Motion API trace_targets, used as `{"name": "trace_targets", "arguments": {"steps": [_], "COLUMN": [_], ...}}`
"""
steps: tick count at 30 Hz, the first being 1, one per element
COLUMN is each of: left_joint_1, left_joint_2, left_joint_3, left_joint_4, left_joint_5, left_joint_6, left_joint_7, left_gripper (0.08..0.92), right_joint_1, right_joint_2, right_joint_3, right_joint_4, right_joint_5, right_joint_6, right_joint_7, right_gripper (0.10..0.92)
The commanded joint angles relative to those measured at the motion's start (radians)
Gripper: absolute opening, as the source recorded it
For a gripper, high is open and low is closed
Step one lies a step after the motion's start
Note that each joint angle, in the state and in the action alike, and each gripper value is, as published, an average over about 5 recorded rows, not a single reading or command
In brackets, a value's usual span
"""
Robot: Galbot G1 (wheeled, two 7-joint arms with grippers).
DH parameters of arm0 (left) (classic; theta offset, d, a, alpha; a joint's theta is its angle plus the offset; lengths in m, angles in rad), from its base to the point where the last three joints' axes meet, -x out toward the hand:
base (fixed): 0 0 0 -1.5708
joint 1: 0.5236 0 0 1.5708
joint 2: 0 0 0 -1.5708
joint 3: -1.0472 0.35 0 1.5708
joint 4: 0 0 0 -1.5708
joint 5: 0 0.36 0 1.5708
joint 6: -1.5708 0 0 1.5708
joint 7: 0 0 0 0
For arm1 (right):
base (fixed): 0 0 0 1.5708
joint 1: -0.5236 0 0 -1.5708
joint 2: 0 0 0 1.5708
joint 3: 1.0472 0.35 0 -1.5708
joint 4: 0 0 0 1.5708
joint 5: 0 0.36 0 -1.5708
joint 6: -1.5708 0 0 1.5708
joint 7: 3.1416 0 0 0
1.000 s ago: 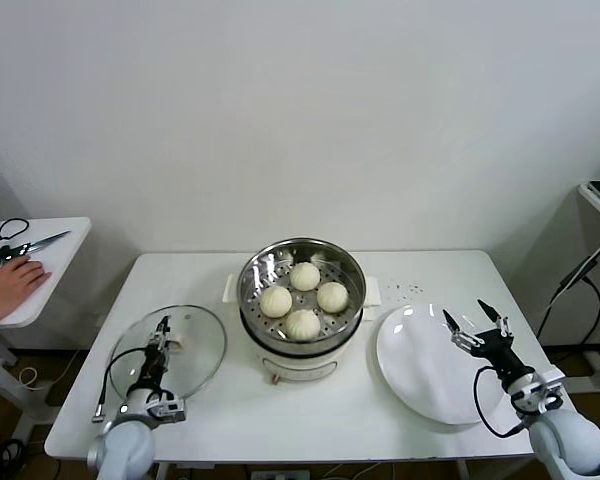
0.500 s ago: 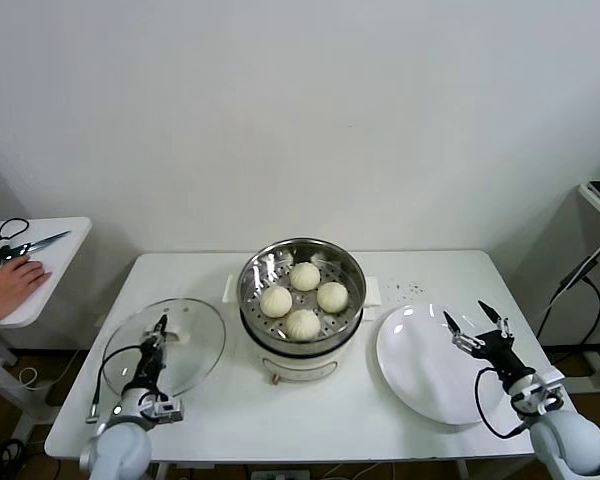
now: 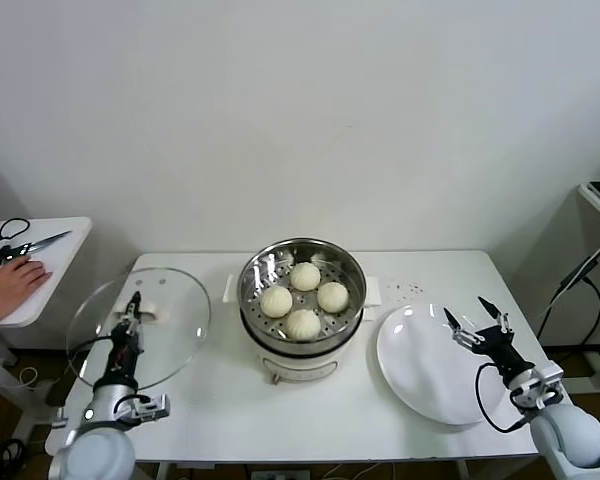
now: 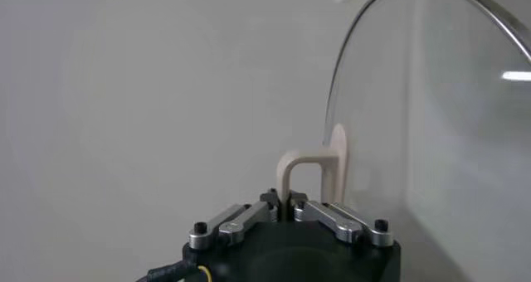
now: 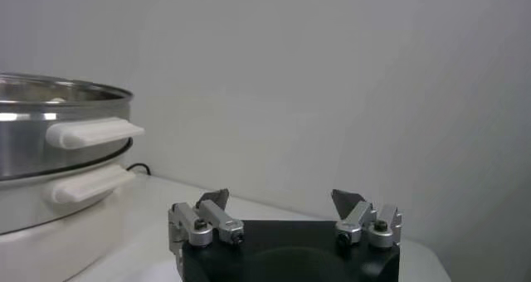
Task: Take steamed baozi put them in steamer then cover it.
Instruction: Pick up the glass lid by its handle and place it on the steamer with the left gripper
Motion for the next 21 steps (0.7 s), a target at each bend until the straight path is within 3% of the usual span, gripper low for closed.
{"name": "trace_targets", "arguments": {"steps": [1, 5, 9, 13, 21], "left_joint_1": [-0.001, -0.126, -0.25, -0.375, -0.586], "left_joint_2": [0.172, 0.273, 0.291, 0.245, 0.064], "left_joint_3": [0.147, 0.339, 0.528, 0.676, 0.847], "left_joint_4": [-0.215, -0.226, -0.205, -0.141, -0.036], "left_joint_5": [-0.049, -0.074, -0.029, 0.022, 0.143], "left_joint_6": [0.258, 0.381, 0.463, 0.529, 0.547], "left_joint_7": [0.021, 0.088, 0.176, 0.241, 0.378], "left_gripper": [0.147, 0.147, 0.147, 0.147, 0.147], "right_joint_1": [0.034, 0.062, 0.078, 0.088, 0.085], "right_joint_2": [-0.013, -0.027, -0.03, -0.029, -0.029], "right_joint_3": [-0.024, -0.048, -0.059, -0.063, -0.047], "right_joint_4": [-0.015, -0.035, -0.052, -0.069, -0.095], "right_joint_5": [-0.006, -0.015, -0.019, -0.024, -0.031], "right_joint_6": [-0.001, -0.001, 0.0, 0.002, 0.012], "right_joint_7": [0.004, 0.008, 0.009, 0.008, 0.002], "right_gripper": [0.823, 0.823, 0.823, 0.823, 0.823]}}
